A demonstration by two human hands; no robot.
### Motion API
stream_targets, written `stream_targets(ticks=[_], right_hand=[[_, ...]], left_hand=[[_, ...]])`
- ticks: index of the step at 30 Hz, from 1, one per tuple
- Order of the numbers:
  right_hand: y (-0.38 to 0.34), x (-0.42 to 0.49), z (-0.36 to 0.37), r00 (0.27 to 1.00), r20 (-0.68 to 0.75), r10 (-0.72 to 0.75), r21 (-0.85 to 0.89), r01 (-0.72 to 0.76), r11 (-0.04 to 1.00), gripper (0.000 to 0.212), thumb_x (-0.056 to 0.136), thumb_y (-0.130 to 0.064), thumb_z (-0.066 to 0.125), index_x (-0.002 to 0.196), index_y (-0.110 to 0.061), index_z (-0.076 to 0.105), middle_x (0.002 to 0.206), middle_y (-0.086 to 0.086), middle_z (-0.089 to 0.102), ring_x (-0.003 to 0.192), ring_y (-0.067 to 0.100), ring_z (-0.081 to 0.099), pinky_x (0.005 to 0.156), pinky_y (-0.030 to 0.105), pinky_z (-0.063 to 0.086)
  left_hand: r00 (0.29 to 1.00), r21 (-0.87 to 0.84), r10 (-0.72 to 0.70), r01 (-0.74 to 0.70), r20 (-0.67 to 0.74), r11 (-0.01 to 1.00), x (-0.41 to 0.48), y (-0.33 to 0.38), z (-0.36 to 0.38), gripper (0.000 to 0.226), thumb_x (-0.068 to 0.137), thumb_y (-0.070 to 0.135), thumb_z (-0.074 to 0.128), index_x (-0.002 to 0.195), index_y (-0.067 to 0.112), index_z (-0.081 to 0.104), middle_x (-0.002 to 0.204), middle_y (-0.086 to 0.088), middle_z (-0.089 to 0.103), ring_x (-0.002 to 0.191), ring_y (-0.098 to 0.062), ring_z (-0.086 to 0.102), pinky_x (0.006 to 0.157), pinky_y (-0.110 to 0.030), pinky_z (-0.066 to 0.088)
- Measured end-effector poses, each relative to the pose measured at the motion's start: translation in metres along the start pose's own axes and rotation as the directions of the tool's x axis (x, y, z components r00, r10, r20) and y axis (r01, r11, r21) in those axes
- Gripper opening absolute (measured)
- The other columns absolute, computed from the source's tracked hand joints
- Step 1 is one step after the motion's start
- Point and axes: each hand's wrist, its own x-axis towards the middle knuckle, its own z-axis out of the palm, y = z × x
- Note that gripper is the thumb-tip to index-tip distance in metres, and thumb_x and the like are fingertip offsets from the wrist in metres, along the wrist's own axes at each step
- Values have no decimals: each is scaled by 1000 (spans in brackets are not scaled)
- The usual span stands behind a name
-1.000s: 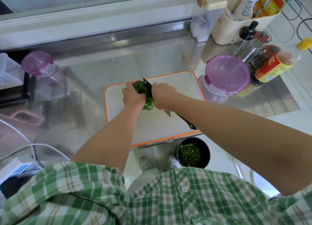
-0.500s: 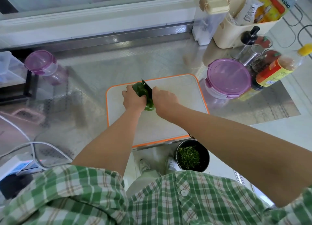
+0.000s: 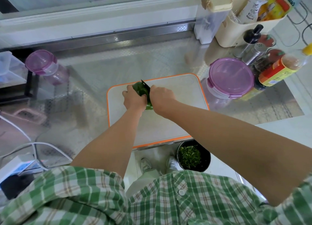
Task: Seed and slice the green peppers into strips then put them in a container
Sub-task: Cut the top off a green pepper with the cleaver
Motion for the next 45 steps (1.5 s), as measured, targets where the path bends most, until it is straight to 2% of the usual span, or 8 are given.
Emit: stream_targets(ticks=[4,7,12,20,24,36,42,45], right_hand=[[4,-3,0,1000,12,10,17,-10,1000,34,86,-3,52,120,-7,44,120,11,57,111,31,58,73,33,39],[3,-6,-5,1000,1,-11,-19,11,1000,37,87,-3,54,122,-6,43,121,11,56,112,30,57,76,32,41],[-6,-6,4,1000,8,17,1,-18,1000,36,87,-3,55,121,-7,43,120,10,57,111,29,58,72,31,39],[-1,-3,8,1000,0,27,38,-27,999,33,88,0,50,120,-8,44,120,11,58,112,32,58,76,35,43],[6,-8,2,1000,5,1,28,-1,1000,36,88,-1,50,123,-7,43,124,12,56,116,32,56,86,37,45],[-3,-7,10,1000,-2,-22,-9,22,1000,37,87,-1,53,122,-7,43,121,10,57,113,29,58,75,31,40],[18,-7,2,999,24,-48,-2,48,999,34,90,-6,51,123,-6,42,122,13,54,114,32,55,78,35,41],[25,-8,3,996,45,-75,44,73,996,29,92,-11,49,120,-5,42,118,15,55,109,33,56,72,33,35]], left_hand=[[1000,-10,-15,15,26,1000,4,2,-1,53,82,17,67,130,17,46,124,-13,42,108,-39,55,81,-47,57],[999,-33,-23,25,41,999,10,4,-7,54,81,13,68,131,16,47,127,-13,46,111,-36,56,59,-38,56],[1000,-4,0,0,11,1000,5,-1,-6,53,81,21,68,130,17,48,126,-12,49,109,-33,58,93,-39,51],[1000,2,21,-21,11,1000,2,-1,-4,53,82,17,65,132,15,46,126,-14,45,109,-36,56,97,-40,47],[999,-15,22,-22,26,1000,4,-3,-6,55,82,17,68,132,15,45,127,-15,47,112,-35,55,98,-41,47],[998,-176,66,-61,21,982,-4,-18,-9,56,82,11,68,134,17,47,126,-13,48,111,-29,53,96,-41,47],[994,-266,74,-51,77,963,1,-19,-9,55,83,7,71,132,17,47,127,-12,45,106,-26,52,67,-27,48],[991,-350,74,-29,115,936,-1,-21,-14,62,73,9,75,128,19,49,128,-14,50,111,-31,57,74,-39,57]])
